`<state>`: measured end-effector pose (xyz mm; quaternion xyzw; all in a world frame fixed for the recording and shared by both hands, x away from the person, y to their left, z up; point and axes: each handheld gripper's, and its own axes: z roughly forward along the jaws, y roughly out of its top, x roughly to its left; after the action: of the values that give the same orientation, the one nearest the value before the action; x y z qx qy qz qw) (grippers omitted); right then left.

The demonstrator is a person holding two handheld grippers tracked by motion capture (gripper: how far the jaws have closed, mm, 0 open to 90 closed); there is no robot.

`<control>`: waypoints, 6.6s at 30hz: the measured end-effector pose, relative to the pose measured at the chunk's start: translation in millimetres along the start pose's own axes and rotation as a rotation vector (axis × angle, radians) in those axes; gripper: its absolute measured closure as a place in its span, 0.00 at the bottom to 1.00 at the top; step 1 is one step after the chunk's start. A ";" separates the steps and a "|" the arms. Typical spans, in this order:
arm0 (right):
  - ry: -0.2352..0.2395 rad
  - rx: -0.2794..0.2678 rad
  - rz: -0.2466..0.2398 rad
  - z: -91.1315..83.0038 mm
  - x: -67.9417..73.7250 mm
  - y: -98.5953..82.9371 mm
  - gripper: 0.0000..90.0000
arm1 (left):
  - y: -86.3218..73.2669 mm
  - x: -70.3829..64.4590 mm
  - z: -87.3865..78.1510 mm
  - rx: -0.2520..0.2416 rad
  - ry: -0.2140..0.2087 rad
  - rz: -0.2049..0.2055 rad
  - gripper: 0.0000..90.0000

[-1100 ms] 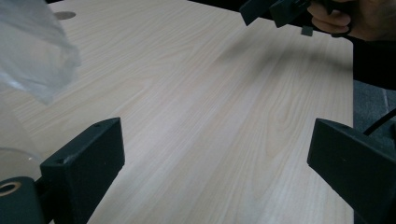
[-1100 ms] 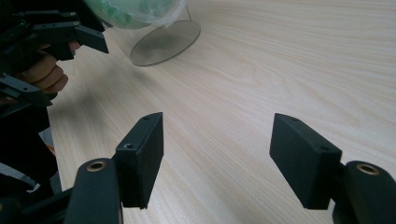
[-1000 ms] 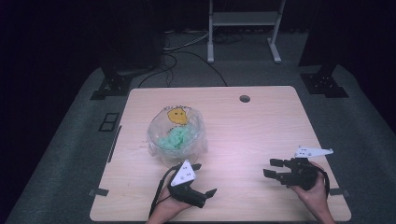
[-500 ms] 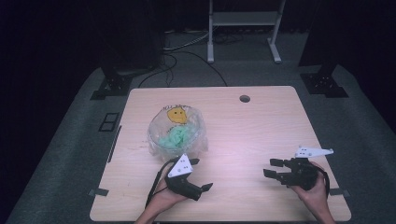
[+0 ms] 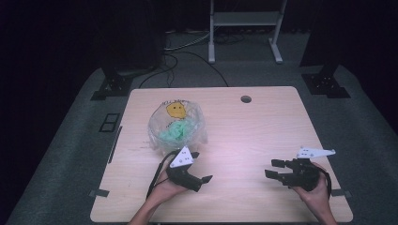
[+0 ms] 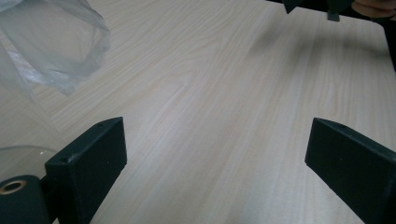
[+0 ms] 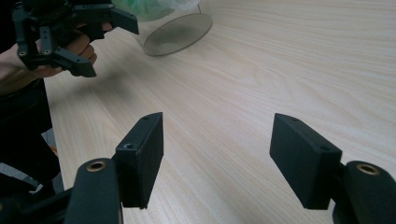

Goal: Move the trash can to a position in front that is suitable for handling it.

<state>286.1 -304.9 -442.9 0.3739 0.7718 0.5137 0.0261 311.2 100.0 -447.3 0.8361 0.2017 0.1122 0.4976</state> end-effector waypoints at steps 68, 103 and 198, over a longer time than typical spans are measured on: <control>0.001 -0.018 0.014 -3.7 -2.7 0.3 0.38 | 111.9 68.2 -66.5 -0.081 0.119 -0.038 0.04; 0.000 -0.017 0.012 -1.8 -1.6 1.6 0.38 | 71.2 142.6 -127.7 -0.107 0.399 -0.280 0.21; -0.094 0.064 0.002 199.4 55.6 226.1 0.80 | 48.2 142.8 -139.4 -0.148 0.432 -0.329 1.00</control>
<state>455.2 -73.6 -334.0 0.3991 0.7853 0.4707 0.0498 395.6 253.4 -340.0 0.7102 0.4277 0.2199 0.5141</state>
